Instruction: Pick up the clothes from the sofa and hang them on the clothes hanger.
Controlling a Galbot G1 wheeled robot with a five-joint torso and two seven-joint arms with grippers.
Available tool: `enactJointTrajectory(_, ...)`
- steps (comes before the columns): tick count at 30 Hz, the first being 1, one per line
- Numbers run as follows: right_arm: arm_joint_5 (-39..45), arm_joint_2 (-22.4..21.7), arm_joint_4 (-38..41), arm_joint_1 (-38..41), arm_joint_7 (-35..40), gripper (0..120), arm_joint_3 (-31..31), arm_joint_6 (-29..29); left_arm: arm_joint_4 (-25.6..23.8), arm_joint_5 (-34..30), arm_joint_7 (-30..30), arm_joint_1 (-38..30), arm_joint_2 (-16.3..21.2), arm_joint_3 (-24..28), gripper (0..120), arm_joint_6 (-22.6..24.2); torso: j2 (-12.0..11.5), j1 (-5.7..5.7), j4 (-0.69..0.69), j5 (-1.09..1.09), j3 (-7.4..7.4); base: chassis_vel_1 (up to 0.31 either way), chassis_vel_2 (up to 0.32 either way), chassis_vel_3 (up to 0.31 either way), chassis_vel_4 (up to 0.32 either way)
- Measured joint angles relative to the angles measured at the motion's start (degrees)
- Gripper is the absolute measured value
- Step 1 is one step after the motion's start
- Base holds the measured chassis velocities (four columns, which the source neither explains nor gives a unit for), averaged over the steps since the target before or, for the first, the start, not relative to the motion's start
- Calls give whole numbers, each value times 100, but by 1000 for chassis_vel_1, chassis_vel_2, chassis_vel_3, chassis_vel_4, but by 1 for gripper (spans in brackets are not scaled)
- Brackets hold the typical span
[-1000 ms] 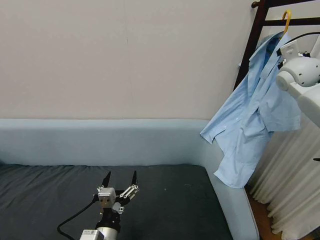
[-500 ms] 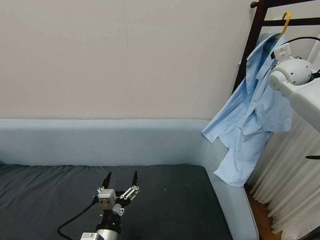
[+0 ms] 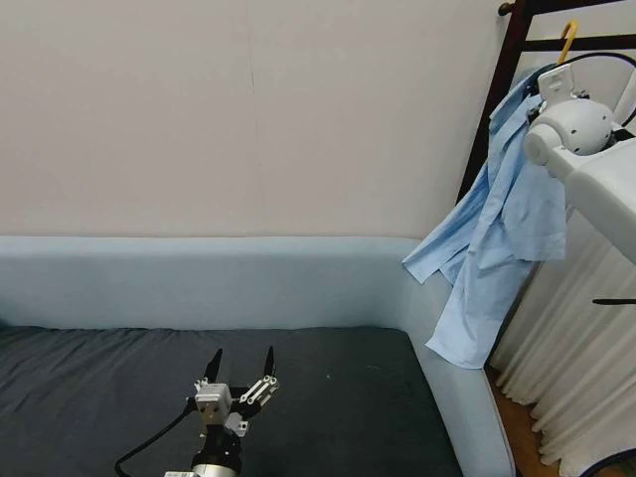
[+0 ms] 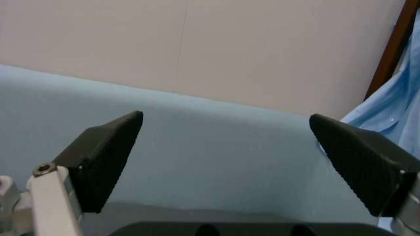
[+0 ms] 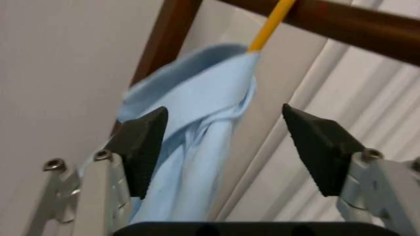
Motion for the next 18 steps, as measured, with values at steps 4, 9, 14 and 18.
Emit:
enactJointTrajectory(4,101,-230,465,-16,-133,88,55,78,0,11,0,-2,-5,14,100,0,0,1,0,0,0,0,0,0,0)
enactJointTrajectory(9,214,-681,1322,-402,-176,99,569,255,-10,57,0,41,-37,-4,100,-5,0,0,5,1,1,0,0,0,0)
enactJointTrajectory(14,410,-1436,2345,-1208,-441,100,1594,663,-13,210,4,98,-55,-29,100,-49,0,1,4,1,0,0,0,0,0)
enactJointTrajectory(18,832,-2500,3320,-2507,-775,100,2522,1280,52,299,43,122,-81,-12,100,-120,1,-1,-10,5,-3,0,0,0,0)
